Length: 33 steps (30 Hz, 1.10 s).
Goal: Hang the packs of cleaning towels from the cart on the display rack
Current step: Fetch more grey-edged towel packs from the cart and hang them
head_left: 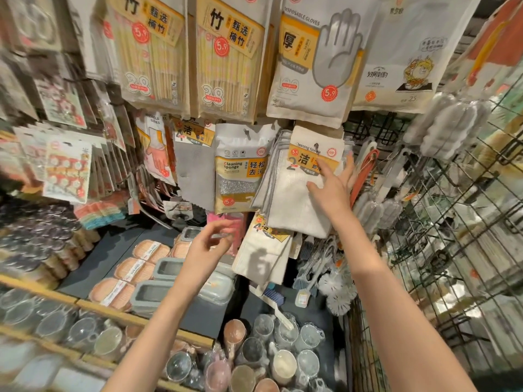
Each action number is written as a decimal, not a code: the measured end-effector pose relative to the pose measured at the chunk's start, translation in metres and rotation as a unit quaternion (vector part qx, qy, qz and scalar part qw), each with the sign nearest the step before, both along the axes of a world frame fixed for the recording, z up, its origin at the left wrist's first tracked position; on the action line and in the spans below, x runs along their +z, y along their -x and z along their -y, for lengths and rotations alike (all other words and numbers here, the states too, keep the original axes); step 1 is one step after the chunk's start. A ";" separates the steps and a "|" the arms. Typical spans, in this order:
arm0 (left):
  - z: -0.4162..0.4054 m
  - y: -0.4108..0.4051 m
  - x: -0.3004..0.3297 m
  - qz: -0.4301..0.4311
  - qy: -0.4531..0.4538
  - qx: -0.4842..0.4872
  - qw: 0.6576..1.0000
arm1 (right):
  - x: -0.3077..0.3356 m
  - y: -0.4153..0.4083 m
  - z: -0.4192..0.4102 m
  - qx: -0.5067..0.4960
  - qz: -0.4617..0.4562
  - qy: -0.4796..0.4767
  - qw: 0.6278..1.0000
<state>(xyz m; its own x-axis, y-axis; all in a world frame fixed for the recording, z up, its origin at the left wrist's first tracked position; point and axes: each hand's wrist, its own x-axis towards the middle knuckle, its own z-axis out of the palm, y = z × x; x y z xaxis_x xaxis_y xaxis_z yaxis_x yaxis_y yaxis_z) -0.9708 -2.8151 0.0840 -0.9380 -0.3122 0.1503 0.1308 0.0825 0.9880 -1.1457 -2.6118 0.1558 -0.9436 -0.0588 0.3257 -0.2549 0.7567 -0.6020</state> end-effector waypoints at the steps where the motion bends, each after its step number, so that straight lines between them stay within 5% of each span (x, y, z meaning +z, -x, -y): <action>1: 0.001 -0.005 0.000 0.003 0.005 0.011 1.000 | -0.001 -0.005 0.000 0.001 -0.016 -0.014 1.000; 11: -0.025 -0.052 0.001 0.024 0.069 0.114 0.991 | -0.024 -0.072 0.015 0.180 -0.043 -0.086 0.979; 19: -0.011 -0.145 -0.017 0.100 0.140 0.253 0.952 | -0.067 -0.151 0.079 0.401 0.010 -0.150 0.904; 33: 0.083 -0.403 -0.035 0.250 0.202 0.570 0.756 | -0.089 -0.383 0.279 0.723 0.008 -0.175 0.669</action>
